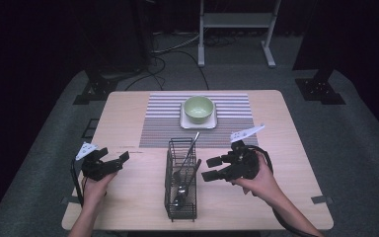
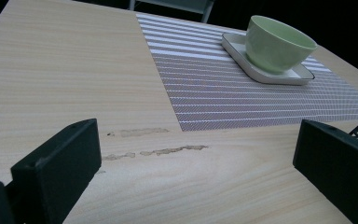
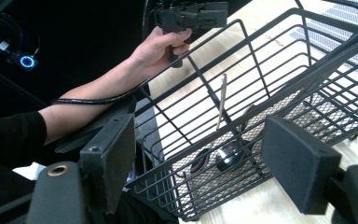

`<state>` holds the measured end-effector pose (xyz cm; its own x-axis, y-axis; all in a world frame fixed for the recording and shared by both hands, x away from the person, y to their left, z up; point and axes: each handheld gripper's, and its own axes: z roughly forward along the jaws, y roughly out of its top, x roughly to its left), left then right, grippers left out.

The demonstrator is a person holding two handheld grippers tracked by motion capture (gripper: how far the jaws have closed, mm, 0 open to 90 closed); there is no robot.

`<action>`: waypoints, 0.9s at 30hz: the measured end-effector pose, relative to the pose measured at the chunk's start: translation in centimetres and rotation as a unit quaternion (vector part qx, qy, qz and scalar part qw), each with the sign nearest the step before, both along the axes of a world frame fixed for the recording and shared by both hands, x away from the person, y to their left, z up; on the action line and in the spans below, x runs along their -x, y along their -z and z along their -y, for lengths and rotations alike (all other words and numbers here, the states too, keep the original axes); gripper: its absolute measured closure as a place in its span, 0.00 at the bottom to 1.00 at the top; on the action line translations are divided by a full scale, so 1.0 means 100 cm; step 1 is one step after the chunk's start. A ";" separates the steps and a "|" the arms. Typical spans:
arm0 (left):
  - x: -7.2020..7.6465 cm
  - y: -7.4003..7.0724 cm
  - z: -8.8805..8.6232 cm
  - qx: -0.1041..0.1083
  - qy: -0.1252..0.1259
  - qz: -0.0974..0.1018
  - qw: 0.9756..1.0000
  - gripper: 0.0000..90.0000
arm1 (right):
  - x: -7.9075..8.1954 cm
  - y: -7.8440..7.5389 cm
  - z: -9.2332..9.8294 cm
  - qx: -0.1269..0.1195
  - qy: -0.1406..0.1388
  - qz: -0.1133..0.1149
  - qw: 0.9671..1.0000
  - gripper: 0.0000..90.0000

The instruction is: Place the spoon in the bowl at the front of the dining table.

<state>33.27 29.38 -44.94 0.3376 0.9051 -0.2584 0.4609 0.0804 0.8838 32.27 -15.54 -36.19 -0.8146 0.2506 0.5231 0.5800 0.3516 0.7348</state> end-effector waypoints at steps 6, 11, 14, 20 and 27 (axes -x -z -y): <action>0.000 0.000 0.000 -0.001 0.001 0.001 1.000 0.00 | -0.003 -0.002 -0.005 0.008 0.006 -0.006 1.000 0.37; 0.000 0.000 0.000 -0.001 0.000 0.001 1.000 0.00 | -0.004 -0.005 -0.009 0.016 0.008 -0.007 1.000 0.47; 0.000 0.000 0.000 -0.001 0.001 0.001 1.000 0.00 | -0.005 -0.006 -0.011 0.022 0.009 -0.006 1.000 0.52; 0.000 0.000 0.000 -0.001 0.000 0.000 1.000 0.00 | -0.006 -0.008 -0.016 0.037 0.014 -0.007 0.999 0.63; 0.000 0.000 0.000 0.000 -0.001 0.001 1.000 0.00 | -0.007 -0.011 -0.021 0.046 0.018 -0.008 0.999 0.77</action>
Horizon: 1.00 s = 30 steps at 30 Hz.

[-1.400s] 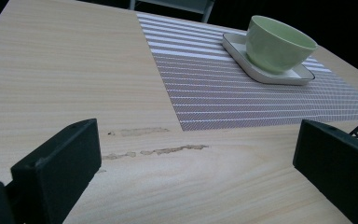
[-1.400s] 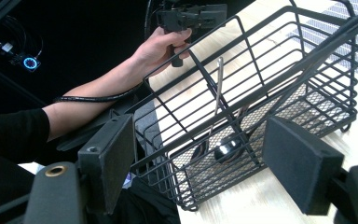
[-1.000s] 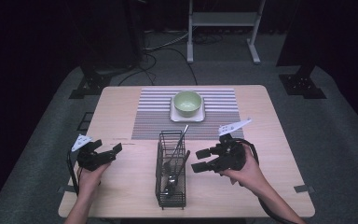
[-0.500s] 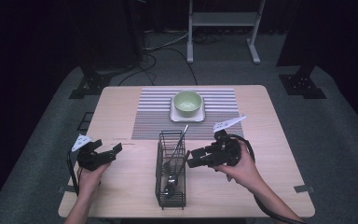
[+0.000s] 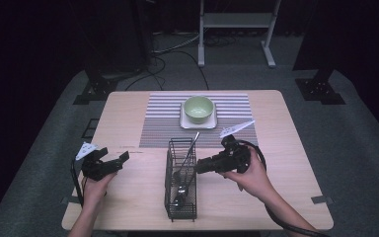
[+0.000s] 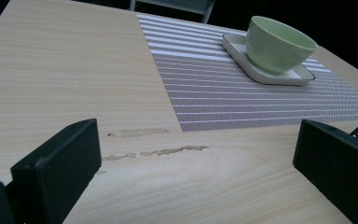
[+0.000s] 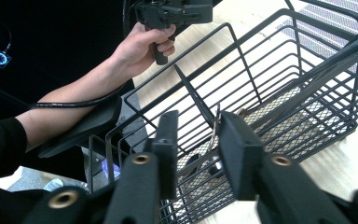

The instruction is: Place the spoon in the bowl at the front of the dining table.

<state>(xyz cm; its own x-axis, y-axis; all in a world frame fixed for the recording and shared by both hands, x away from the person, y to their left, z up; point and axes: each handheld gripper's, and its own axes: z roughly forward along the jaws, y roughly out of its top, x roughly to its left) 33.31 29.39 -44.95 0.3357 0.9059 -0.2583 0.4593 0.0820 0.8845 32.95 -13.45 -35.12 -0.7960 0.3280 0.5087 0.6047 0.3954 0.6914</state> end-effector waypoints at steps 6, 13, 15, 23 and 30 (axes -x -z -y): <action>0.000 0.000 0.000 0.000 0.001 0.000 1.000 0.00 | 0.001 -0.001 -0.002 0.017 0.008 0.010 1.000 0.88; 0.000 0.000 0.001 0.000 0.001 0.000 1.000 0.00 | 0.002 -0.002 -0.004 0.025 0.012 0.018 0.999 0.97; 0.000 0.000 0.001 0.000 0.001 0.000 1.000 0.00 | 0.003 -0.002 -0.005 0.028 0.012 0.020 0.999 0.98; 0.000 0.000 0.000 -0.001 0.000 0.001 1.000 0.00 | 0.005 -0.007 -0.003 0.017 0.022 0.022 0.999 0.98; 0.000 0.000 -0.001 -0.001 -0.001 0.000 1.000 0.00 | 0.004 -0.010 0.001 0.005 0.029 0.012 0.999 0.98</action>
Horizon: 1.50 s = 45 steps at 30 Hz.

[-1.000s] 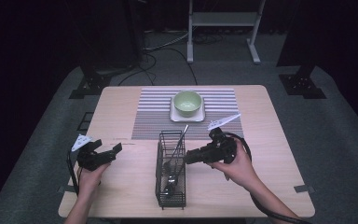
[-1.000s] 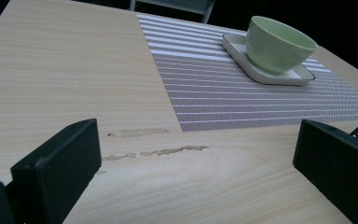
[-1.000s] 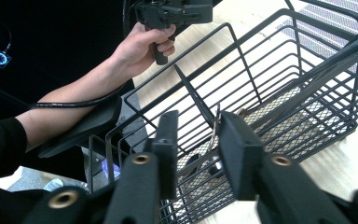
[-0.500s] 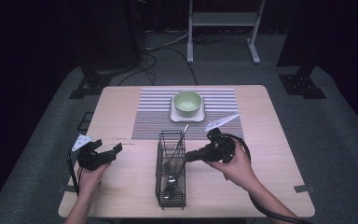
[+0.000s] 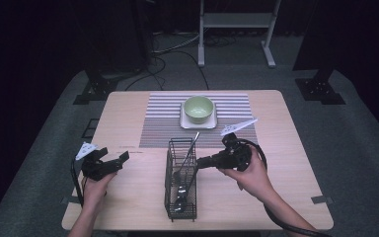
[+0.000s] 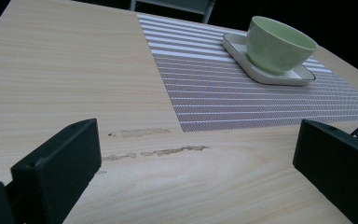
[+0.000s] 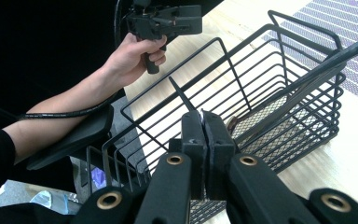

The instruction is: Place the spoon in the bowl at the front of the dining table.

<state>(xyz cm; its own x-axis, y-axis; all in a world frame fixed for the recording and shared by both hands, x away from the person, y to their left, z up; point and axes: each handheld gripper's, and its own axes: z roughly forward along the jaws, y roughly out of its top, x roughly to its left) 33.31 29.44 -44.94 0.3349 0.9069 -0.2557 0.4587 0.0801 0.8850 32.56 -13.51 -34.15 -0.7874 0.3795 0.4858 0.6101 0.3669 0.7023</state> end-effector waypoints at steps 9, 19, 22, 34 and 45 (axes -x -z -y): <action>0.000 0.000 0.000 0.001 0.000 0.001 1.000 0.00 | -0.001 -0.009 0.007 -0.015 0.007 -0.002 1.000 0.98; 0.000 0.000 0.000 0.002 0.001 -0.001 1.000 0.00 | -0.003 -0.016 0.012 -0.036 0.015 -0.010 0.999 0.98; 0.000 0.000 0.000 0.003 0.001 -0.001 1.000 0.00 | -0.004 -0.017 0.014 -0.041 0.016 -0.014 0.999 0.98; 0.000 0.000 0.000 0.003 0.000 0.001 1.000 0.00 | -0.010 -0.029 0.026 -0.076 0.030 -0.033 0.996 0.98; 0.001 -0.001 0.001 0.003 0.001 0.000 1.000 0.00 | -0.015 -0.037 0.042 -0.113 0.044 -0.049 0.991 0.99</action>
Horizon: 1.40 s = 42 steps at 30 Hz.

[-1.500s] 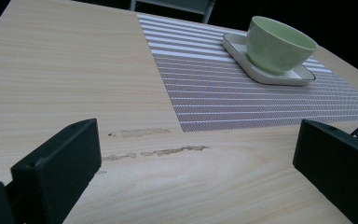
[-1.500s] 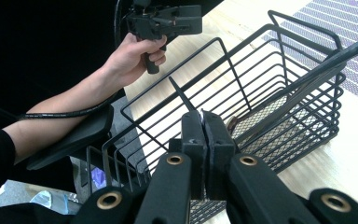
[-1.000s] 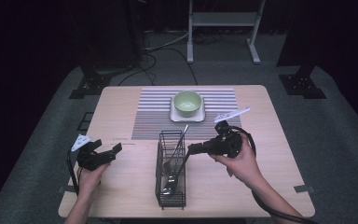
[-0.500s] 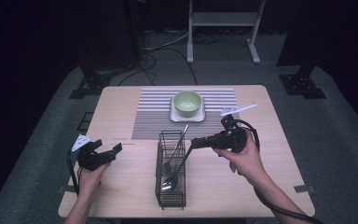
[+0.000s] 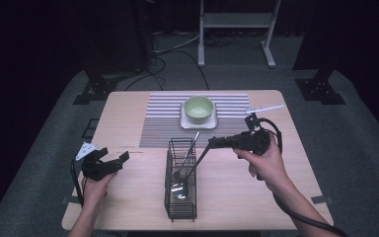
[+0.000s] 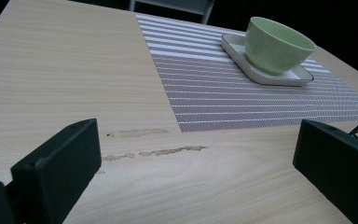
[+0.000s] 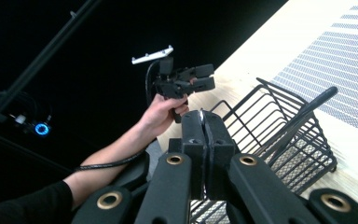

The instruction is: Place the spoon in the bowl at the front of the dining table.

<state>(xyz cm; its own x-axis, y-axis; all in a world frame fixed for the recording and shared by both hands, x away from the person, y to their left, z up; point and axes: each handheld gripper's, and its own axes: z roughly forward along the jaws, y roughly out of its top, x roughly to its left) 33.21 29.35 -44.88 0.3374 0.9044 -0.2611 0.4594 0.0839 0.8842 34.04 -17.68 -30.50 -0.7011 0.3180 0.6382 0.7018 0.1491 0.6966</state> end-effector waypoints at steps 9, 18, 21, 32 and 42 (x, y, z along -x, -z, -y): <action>0.000 0.000 -0.001 -0.002 -0.001 -0.001 1.000 0.00 | -0.002 -0.004 0.010 -0.015 0.004 -0.008 1.000 0.99; 0.000 0.000 -0.001 -0.001 -0.004 0.001 1.000 0.00 | -0.001 -0.006 0.024 -0.021 0.009 -0.018 1.000 0.99; 0.000 0.000 -0.001 -0.003 -0.002 0.001 1.000 0.00 | 0.000 -0.006 0.029 -0.022 0.007 -0.018 1.000 0.99; 0.000 0.000 -0.001 -0.003 -0.003 0.001 1.000 0.00 | 0.002 -0.004 0.046 -0.028 0.019 -0.021 0.999 0.99; 0.000 0.000 -0.001 -0.004 -0.002 0.000 1.000 0.00 | 0.006 -0.006 0.062 -0.026 0.031 -0.023 0.999 0.99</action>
<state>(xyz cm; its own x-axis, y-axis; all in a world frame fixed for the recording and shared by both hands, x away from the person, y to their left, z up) 33.20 29.41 -44.91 0.3331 0.9080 -0.2539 0.4582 0.0795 0.8853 33.45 -23.90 -29.90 -0.6500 0.3252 0.6869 0.7406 0.0686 0.6684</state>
